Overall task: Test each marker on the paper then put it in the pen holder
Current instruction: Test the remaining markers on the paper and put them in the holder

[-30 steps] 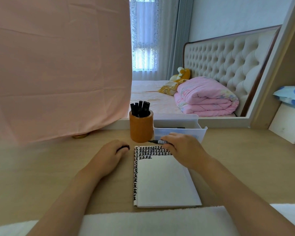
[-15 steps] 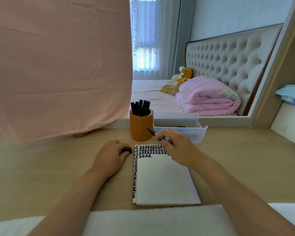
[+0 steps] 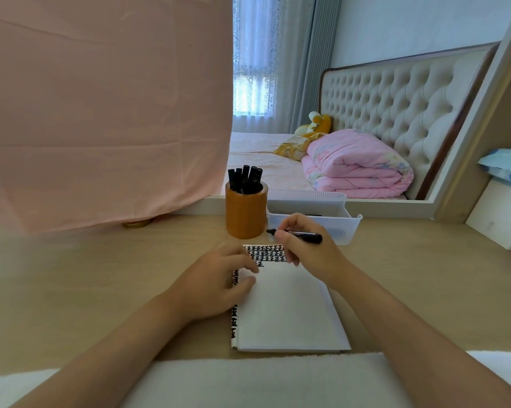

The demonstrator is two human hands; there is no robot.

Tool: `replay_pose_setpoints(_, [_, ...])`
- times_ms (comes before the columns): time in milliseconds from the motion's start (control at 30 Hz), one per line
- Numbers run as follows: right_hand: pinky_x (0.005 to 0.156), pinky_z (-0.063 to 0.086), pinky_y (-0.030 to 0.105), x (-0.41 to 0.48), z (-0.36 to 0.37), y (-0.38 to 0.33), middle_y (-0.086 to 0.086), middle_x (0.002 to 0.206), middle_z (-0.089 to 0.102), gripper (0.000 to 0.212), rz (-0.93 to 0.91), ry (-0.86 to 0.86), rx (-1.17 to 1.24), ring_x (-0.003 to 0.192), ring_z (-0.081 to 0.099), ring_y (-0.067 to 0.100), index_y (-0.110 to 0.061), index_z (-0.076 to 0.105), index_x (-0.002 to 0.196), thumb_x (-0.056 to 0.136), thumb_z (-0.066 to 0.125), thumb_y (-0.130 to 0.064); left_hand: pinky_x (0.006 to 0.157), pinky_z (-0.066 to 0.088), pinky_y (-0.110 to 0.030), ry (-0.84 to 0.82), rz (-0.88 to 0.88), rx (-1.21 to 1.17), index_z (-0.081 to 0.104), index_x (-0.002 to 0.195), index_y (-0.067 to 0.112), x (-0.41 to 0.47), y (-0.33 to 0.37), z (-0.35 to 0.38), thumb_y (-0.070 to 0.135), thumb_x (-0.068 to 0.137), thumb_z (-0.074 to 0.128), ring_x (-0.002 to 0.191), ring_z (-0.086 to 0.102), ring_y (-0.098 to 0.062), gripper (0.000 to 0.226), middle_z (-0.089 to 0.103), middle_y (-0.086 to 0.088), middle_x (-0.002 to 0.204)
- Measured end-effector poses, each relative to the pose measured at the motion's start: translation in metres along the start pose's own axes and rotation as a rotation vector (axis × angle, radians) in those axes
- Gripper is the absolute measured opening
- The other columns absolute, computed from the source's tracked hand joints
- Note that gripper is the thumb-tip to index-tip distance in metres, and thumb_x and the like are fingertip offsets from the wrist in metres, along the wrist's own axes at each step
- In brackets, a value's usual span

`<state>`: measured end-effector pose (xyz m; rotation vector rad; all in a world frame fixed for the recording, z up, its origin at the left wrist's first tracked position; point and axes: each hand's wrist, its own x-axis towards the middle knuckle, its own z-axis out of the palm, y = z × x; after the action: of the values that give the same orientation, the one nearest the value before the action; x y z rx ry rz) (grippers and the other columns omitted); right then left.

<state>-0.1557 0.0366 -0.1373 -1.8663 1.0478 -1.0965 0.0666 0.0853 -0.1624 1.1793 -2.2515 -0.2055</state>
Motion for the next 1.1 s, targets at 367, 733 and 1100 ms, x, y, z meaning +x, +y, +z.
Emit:
replay_pose_setpoints(367, [0.05,0.049,0.03,0.0,0.012,0.011,0.006,0.064,0.07,0.013,0.13,0.01,-0.14,0.046,0.057,0.018,-0.012,0.064,0.077,0.087,0.071,-0.016,0.088,0.044,-0.028,-0.127,0.15,0.097,0.067,0.118,0.036,-0.001,-0.001,0.008,0.056,0.088,0.052,0.103,0.046,0.001,0.04,0.056,0.021,0.113])
replay_pose_setpoints(733, [0.053,0.046,0.025,-0.002,0.013,0.018,-0.008,0.06,0.063,0.022,0.091,0.019,-0.195,0.053,0.054,0.007,-0.019,0.06,0.069,0.085,0.075,-0.016,0.094,0.042,-0.027,-0.159,0.113,0.082,0.067,0.12,0.038,0.001,-0.003,0.008,0.056,0.088,0.056,0.11,0.044,0.003,0.039,0.057,0.023,0.122])
replay_pose_setpoints(1100, [0.052,0.042,0.013,0.0,0.015,0.019,-0.006,0.069,0.063,0.026,0.045,0.006,-0.3,0.062,0.054,0.0,-0.023,0.056,0.066,0.083,0.075,-0.016,0.093,0.041,-0.025,-0.179,0.091,0.069,0.066,0.122,0.039,0.001,-0.003,0.008,0.058,0.088,0.053,0.108,0.041,0.005,0.041,0.056,0.024,0.122])
